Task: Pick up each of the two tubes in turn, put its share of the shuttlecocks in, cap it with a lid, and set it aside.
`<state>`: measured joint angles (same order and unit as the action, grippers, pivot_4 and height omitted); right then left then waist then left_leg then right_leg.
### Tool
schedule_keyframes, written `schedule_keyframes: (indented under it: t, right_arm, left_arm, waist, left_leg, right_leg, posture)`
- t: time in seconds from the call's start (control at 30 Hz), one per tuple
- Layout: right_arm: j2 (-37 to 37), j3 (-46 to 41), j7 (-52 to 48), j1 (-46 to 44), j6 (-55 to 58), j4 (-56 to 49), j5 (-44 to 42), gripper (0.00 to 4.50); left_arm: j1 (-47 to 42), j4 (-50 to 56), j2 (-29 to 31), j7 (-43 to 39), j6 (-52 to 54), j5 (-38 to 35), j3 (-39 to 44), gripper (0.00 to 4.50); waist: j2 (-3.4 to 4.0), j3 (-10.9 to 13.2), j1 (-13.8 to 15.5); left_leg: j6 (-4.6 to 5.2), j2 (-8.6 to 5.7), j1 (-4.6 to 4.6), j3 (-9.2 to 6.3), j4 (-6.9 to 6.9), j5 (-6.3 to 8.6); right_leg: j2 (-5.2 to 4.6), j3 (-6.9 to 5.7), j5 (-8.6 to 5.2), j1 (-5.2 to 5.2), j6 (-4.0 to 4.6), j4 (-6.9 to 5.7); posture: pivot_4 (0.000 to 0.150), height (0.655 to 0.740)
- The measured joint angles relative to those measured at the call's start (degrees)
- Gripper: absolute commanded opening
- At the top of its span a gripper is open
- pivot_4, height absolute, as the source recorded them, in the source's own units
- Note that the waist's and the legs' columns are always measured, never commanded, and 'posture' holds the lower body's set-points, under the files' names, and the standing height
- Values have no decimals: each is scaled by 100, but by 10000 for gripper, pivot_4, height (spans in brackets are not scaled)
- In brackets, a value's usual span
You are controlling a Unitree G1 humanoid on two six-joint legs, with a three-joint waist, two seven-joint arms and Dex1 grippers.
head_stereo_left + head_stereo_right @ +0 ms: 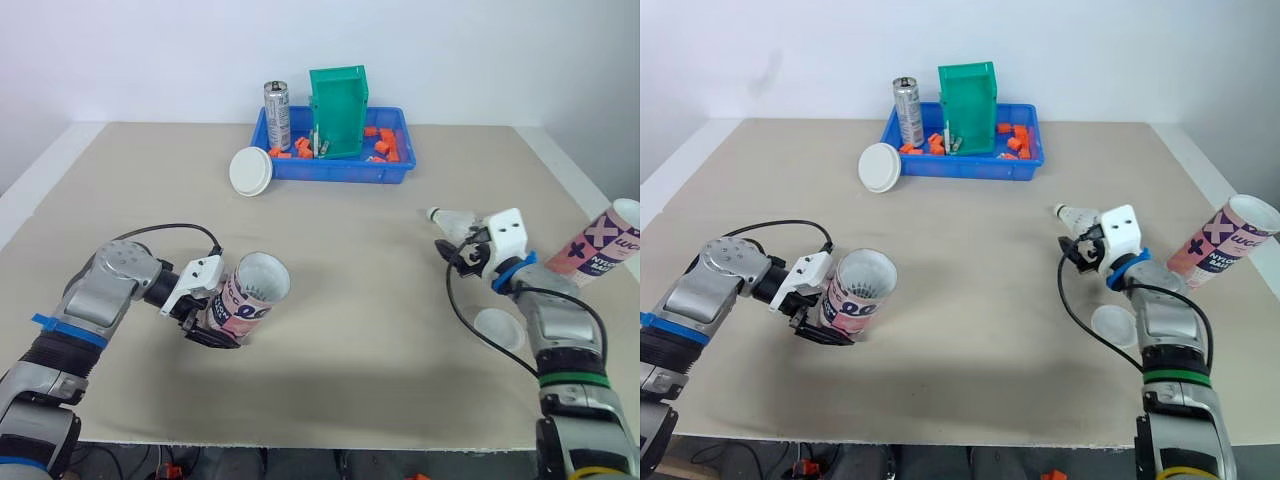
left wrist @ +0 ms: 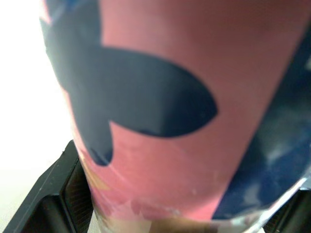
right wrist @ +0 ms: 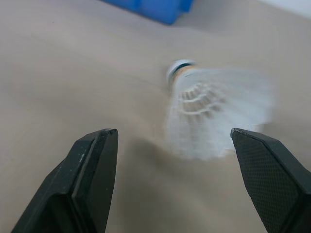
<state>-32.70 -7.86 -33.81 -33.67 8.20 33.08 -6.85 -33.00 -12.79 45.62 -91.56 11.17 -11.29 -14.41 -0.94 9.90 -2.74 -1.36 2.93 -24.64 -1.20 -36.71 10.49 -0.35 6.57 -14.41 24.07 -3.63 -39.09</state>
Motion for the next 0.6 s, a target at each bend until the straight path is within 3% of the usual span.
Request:
schedule_keyframes:
  t: [0.17, 0.2, 0.27, 0.3, 0.43, 0.53, 0.6]
  right_arm:
    - [47, 102, -94, -242, -268, 481, 47, 39899]
    - [51, 117, -99, -415, -379, 773, 93, 36146]
    - [53, 129, -85, -624, -479, 1109, 154, 33921]
    - [61, 148, -50, -863, -632, 1483, 220, 26678]
    - [62, 173, -15, -1015, -968, 1938, 345, 14299]
    - [45, 173, -146, -942, -1193, 1877, 357, 668]
    - [-16, 172, -265, -691, -1289, 1452, 357, 232]
  left_arm:
    - [24, 38, -2, 0, 22, -5, 21, 39532]
    - [33, 41, -1, -1, 42, -5, 33, 39532]
    - [42, 50, 1, 2, 50, -4, 40, 39532]
    - [71, 73, 6, 5, 57, -4, 61, 39532]
    - [119, 202, 18, 18, 120, -7, 80, 39532]
    - [159, 275, 27, 55, 158, -8, 104, 39532]
    - [193, 297, 30, 90, 178, -15, 122, 39532]
  waist:
    - [1, 0, 1]
    - [1, 1, -5]
    - [2, 1, -7]
    - [2, 1, -8]
    - [2, 1, -5]
    - [2, 1, -2]
    - [3, 2, 4]
  left_leg:
    - [0, -1, -2, 0, 1, 0]
    - [0, -1, -1, 2, 1, 0]
    - [0, -1, 0, 2, 1, 0]
    - [0, -1, 2, 1, 2, 0]
    - [0, -3, 0, 2, 6, 0]
    - [0, -3, 0, 0, 10, 0]
    - [0, -4, -1, -2, 11, 0]
  right_leg:
    - [-1, 0, -2, 0, -5, 1]
    - [-1, 2, -1, 0, -4, 1]
    - [-1, 2, 1, 0, -3, 1]
    - [0, 2, 1, 0, -2, 1]
    - [-2, 4, -5, 0, -7, 3]
    - [-2, 3, -6, 0, -7, 2]
    - [-2, 2, -9, 0, -8, 2]
  posture:
    - [1500, 7083]
    - [1500, 7083]
    - [1500, 7083]
    - [1500, 7083]
    - [1500, 7083]
    - [1500, 7083]
    - [1500, 7083]
